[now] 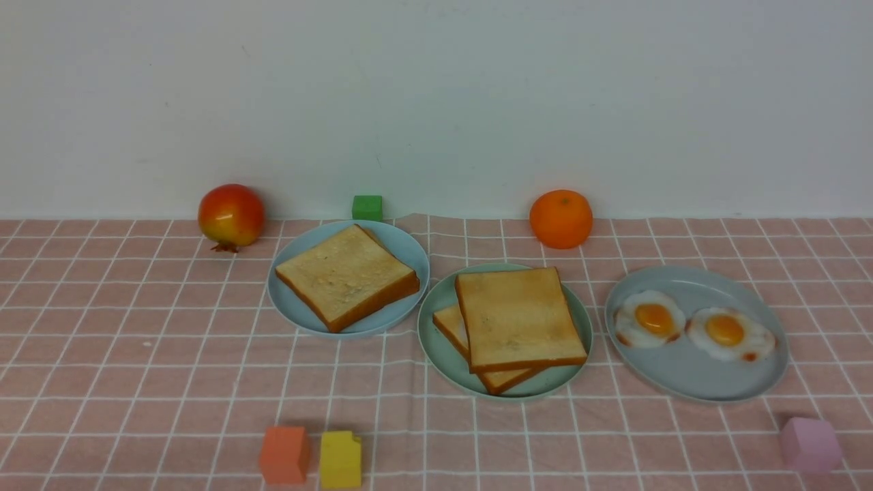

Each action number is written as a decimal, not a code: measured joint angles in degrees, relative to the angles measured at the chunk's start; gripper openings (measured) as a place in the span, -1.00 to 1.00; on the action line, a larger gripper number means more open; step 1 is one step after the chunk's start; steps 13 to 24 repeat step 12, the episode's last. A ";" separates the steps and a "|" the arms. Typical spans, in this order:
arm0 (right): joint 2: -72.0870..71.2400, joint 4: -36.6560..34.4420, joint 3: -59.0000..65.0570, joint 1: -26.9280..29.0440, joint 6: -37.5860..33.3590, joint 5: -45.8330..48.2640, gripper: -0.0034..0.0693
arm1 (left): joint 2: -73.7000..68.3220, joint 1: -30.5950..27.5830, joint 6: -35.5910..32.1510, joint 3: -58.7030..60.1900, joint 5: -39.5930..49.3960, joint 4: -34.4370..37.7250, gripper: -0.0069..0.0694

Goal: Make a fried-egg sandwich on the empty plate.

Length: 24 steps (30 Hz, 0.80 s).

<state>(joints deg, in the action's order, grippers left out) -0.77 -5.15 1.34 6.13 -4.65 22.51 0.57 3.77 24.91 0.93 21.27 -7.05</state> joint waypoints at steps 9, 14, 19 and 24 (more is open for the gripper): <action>0.00 0.00 0.00 0.00 0.00 0.00 -0.53 | 0.00 0.00 0.00 0.00 0.00 0.00 -0.66; 0.00 0.00 0.00 0.00 0.00 0.00 -0.53 | 0.00 0.00 0.00 0.00 0.00 0.00 -0.66; 0.00 0.00 0.00 0.00 0.00 0.00 -0.53 | 0.00 0.00 0.00 0.00 0.00 0.00 -0.66; 0.00 0.00 0.00 0.00 0.00 0.00 -0.53 | 0.00 0.00 0.00 0.00 0.00 0.00 -0.66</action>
